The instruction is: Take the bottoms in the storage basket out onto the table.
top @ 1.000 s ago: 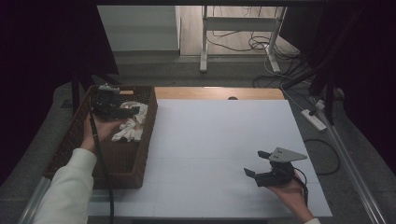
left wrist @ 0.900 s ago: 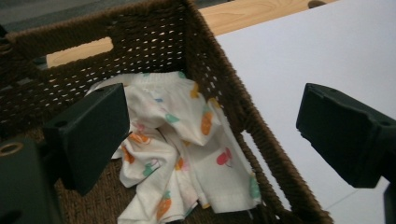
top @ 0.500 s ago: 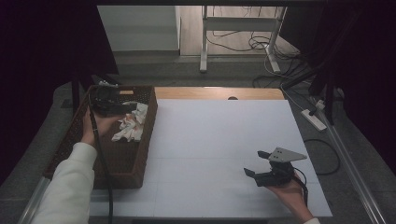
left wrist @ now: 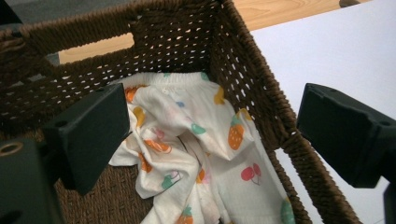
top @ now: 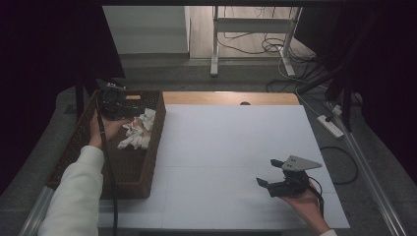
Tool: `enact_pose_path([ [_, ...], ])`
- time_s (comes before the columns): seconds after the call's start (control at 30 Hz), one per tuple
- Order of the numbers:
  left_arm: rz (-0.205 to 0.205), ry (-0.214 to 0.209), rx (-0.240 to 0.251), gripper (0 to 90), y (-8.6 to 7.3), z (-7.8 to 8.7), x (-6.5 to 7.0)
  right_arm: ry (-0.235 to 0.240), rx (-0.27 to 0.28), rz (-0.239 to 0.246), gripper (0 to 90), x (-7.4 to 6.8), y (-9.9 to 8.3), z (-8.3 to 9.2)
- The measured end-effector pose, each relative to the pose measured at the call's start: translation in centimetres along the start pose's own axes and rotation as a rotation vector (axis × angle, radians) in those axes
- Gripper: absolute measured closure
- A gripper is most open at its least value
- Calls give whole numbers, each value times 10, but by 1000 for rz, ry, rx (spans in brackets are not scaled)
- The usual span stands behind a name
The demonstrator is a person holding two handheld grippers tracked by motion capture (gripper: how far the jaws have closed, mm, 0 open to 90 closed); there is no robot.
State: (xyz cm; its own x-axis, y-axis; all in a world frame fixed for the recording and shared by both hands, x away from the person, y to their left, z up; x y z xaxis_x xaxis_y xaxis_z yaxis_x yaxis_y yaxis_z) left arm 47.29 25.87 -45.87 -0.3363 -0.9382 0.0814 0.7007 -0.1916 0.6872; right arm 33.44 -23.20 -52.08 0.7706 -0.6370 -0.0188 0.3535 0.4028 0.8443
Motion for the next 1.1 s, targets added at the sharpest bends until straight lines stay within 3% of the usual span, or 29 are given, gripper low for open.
enact_pose_path([
  [0.4, 53, -3, -58, 89, -13, -24, -13, 3, -5, 0, 134, -1, 0, -1],
  [1.1, 74, 7, -127, 89, -25, -52, -15, -6, -18, 11, 138, -1, -2, -2],
])
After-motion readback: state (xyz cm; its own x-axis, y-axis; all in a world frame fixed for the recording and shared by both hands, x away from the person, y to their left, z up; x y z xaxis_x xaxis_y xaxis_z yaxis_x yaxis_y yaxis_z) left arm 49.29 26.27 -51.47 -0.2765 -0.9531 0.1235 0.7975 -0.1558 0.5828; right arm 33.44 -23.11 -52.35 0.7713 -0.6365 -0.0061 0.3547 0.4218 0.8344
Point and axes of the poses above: each handheld gripper's, and its own axes: z roughly backward along the jaws, y roughly out of its top, x roughly to its right, the point moved 7 cm from there along -z, roughly forward along the jaws, and after that the axes turned 2 degrees about -z, right-handed, at the moved point
